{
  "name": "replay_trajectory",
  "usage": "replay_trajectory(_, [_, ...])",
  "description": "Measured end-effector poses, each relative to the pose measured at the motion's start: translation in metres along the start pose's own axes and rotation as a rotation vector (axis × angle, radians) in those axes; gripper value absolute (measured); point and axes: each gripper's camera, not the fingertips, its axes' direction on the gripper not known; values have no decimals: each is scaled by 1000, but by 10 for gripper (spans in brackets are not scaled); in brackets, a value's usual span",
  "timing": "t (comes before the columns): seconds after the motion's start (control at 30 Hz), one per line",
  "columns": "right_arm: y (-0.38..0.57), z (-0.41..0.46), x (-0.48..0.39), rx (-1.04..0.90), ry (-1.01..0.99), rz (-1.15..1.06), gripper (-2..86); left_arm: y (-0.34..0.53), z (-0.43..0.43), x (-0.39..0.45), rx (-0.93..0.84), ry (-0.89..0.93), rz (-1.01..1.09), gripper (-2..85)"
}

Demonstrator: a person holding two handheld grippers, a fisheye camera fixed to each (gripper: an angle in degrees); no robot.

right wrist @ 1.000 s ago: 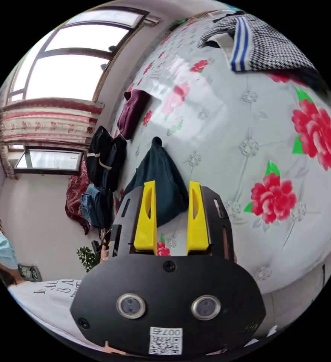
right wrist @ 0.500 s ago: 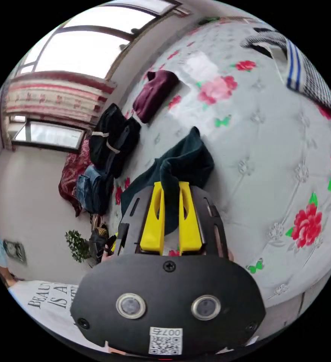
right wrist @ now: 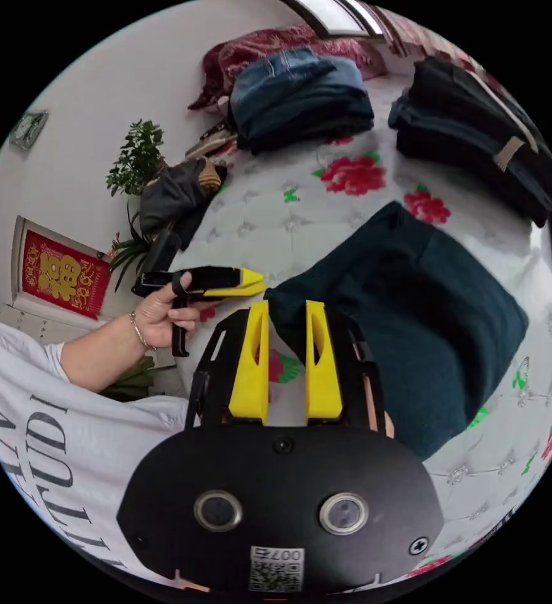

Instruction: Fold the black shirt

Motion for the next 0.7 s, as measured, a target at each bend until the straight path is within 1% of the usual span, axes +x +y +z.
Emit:
replay_trajectory(0.03, [3, 0, 5, 15, -30, 16, 80, 0, -1, -2, -1, 9, -1, 137])
replay_trajectory(0.1, [24, -36, 22, 151, -129, 51, 86, -3, -7, -8, -10, 25, 19, 145])
replay_trajectory(0.13, [32, -49, 27, 193, -149, 61, 88, -4, -9, -9, -13, 27, 29, 148])
replay_trajectory(0.17, [49, -76, 42, 281, -174, 95, 92, -6, -10, -9, -28, 29, 51, 154])
replay_trajectory(0.2, [68, -100, 64, 354, -180, 161, 97, -10, -8, -8, -61, 35, 83, 161])
replay_trajectory(0.23, [78, -110, 77, 379, -177, 206, 99, -13, -6, -8, -80, 37, 99, 164])
replay_trajectory(0.3, [119, -126, 139, 428, -175, 417, 109, -24, 10, -4, -160, 55, 166, 175])
replay_trajectory(0.33, [129, -126, 155, 432, -192, 476, 111, -28, 15, -3, -183, 61, 180, 177])
replay_trajectory(0.4, [160, -113, 210, 461, -330, 660, 119, -46, 40, 0, -276, 96, 228, 181])
replay_trajectory(0.43, [164, -108, 220, 468, -364, 685, 119, -51, 47, 0, -302, 103, 242, 179])
replay_trajectory(0.5, [167, -85, 249, 494, -495, 728, 115, -69, 75, -4, -403, 115, 240, 162])
replay_trajectory(0.53, [166, -81, 254, 500, -519, 731, 113, -73, 81, -4, -426, 120, 240, 155])
replay_trajectory(0.57, [159, -71, 263, 499, -592, 723, 107, -78, 95, -4, -475, 117, 244, 131])
replay_trajectory(0.6, [149, -62, 268, 455, -643, 725, 101, -79, 108, -3, -521, 79, 251, 106])
replay_trajectory(0.67, [136, -69, 263, 426, -586, 690, 92, -77, 117, 5, -538, 12, 293, 78])
replay_trajectory(0.7, [127, -80, 258, 427, -575, 655, 86, -76, 117, 15, -525, 15, 328, 73])
